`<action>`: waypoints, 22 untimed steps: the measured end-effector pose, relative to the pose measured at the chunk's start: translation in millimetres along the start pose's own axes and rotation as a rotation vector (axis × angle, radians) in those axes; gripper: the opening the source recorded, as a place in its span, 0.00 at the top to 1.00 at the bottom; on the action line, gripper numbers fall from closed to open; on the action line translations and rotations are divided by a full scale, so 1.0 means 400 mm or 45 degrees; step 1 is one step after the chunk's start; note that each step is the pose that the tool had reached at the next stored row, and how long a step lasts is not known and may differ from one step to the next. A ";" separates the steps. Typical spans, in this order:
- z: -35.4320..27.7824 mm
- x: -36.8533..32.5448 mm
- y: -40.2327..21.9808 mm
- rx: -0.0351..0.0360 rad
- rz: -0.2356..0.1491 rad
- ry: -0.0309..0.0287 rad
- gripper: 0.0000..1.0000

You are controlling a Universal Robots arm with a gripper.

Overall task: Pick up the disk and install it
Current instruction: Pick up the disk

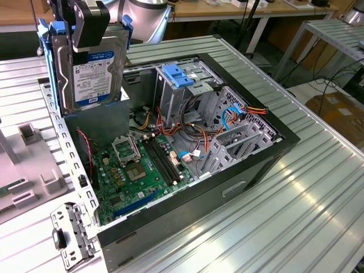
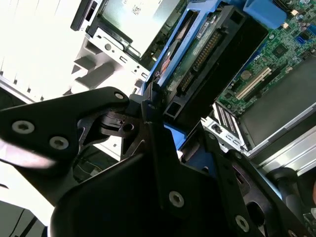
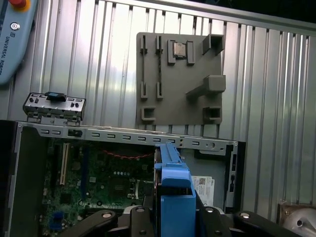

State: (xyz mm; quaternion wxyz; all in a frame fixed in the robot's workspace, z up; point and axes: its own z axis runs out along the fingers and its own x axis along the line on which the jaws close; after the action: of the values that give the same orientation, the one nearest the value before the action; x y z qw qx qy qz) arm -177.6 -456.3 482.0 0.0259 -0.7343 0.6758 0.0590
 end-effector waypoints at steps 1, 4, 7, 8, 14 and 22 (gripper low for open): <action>0.000 0.001 -0.001 -0.0001 0.000 0.0000 0.63; -0.001 0.008 -0.004 -0.0001 0.000 0.0001 0.63; -0.002 0.013 -0.007 -0.0001 0.000 0.0000 0.63; -0.002 0.014 -0.008 -0.0001 0.000 0.0000 0.63; -0.003 0.023 -0.011 0.0000 0.000 0.0000 0.63; -0.006 0.041 -0.018 -0.0001 0.000 0.0000 0.63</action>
State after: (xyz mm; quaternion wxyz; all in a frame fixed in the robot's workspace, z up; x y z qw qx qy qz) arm -169.0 -472.2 482.0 0.0259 -0.7343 0.6758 0.0590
